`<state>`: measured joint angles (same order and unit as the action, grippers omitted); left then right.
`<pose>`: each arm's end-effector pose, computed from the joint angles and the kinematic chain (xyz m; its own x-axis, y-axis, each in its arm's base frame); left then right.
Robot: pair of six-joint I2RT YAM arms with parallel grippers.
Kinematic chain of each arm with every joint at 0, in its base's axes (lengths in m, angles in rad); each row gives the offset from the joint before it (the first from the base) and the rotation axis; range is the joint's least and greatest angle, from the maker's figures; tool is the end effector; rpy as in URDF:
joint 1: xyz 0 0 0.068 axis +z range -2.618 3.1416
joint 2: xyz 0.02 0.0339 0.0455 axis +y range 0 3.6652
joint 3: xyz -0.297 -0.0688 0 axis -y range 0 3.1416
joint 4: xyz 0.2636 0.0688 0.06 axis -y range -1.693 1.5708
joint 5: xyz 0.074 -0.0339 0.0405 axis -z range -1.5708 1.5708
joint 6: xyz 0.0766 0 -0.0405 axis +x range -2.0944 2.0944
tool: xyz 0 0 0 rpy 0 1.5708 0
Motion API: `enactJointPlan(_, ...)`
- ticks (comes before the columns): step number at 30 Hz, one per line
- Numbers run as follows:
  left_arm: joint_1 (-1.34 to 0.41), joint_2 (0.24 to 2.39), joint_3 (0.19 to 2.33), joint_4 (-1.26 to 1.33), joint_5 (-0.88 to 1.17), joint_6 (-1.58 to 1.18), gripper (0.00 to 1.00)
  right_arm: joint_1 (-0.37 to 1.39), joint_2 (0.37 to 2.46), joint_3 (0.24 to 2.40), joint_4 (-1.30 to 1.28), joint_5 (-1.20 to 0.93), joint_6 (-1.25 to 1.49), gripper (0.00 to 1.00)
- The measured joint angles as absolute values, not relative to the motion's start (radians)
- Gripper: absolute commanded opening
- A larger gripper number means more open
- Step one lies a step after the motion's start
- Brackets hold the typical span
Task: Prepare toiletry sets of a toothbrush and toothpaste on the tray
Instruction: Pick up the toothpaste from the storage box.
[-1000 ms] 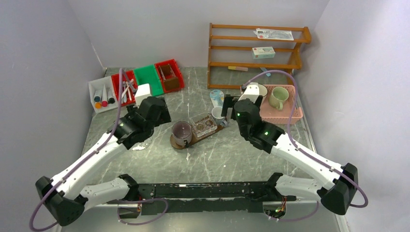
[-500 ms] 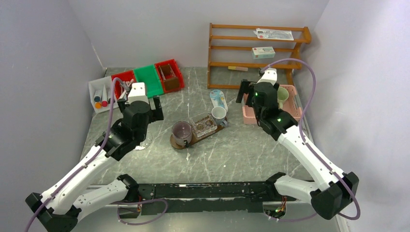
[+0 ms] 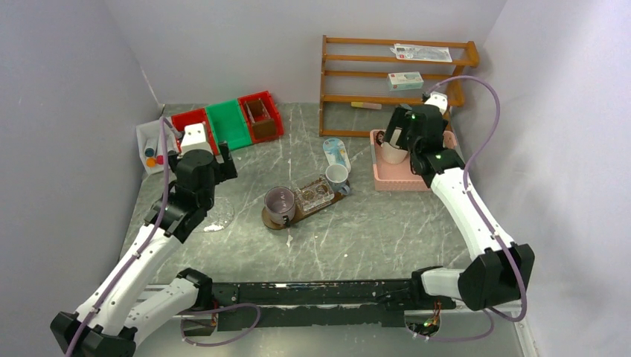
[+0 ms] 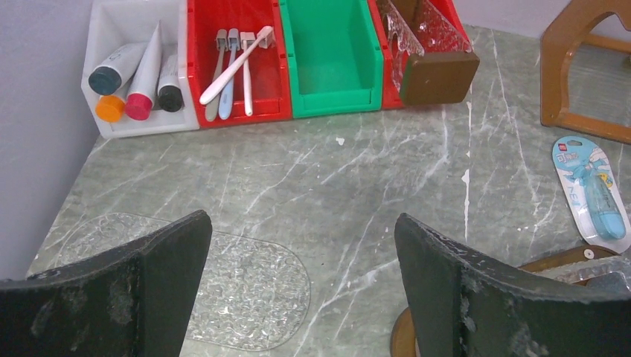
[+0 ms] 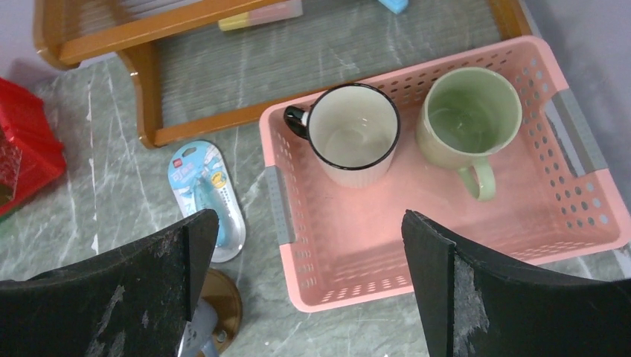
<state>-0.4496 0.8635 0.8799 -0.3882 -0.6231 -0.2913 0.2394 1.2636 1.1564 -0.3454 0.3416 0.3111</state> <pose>0.2144 -0.0538 0.3541 -0.2741 -0.1267 -0.9533 -0.2249 0.9722 -0.0645 0.3268 0.0534 0.3641 -0.3832 0.2033 -0.9010 0.1960 0.9712 0.1358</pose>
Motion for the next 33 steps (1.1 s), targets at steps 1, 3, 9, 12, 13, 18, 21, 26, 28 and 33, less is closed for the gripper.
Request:
enactJointPlan(1, -0.447, 0.863, 0.880, -0.387, -0.621, -0.292, 0.98, 0.221, 1.274, 1.159, -0.347, 0.327, 0.321, 0.99)
enactJointPlan(3, -0.442, 0.863, 0.880, -0.386, -0.619, -0.295, 0.98, 0.189, 1.294, 1.166, -0.352, 0.302, 0.344, 0.99)
enactJointPlan(9, -0.393, 0.906, 0.880, -0.374, -0.611, -0.307, 0.98, 0.153, 1.303, 1.154, -0.355, 0.244, 0.383, 0.99)
enactJointPlan(12, -0.353, 0.960, 0.880, -0.363, -0.593, -0.318, 0.98, 0.150, 1.292, 1.127, -0.350, 0.228, 0.384, 0.98)
enactJointPlan(13, -0.342, 0.975, 0.881, -0.361, -0.590, -0.322, 0.98, 0.150, 1.287, 1.116, -0.349, 0.224, 0.381, 0.98)
enactJointPlan(18, -0.270, 1.082, 0.904, -0.358, -0.553, -0.345, 0.98, 0.150, 1.209, 1.034, -0.334, 0.217, 0.369, 0.98)
enactJointPlan(21, -0.231, 1.134, 0.932, -0.352, -0.539, -0.353, 0.98, 0.150, 1.148, 0.999, -0.323, 0.209, 0.371, 0.98)
enactJointPlan(26, -0.129, 1.260, 1.033, -0.345, -0.523, -0.371, 0.96, 0.168, 1.059, 0.931, -0.289, 0.197, 0.378, 0.98)
enactJointPlan(28, -0.089, 1.314, 1.075, -0.343, -0.520, -0.382, 0.95, 0.198, 1.041, 0.912, -0.288, 0.208, 0.376, 0.98)
enactJointPlan(33, 0.015, 1.435, 1.167, -0.347, -0.508, -0.410, 0.94, 0.297, 1.012, 0.885, -0.281, 0.220, 0.361, 0.98)
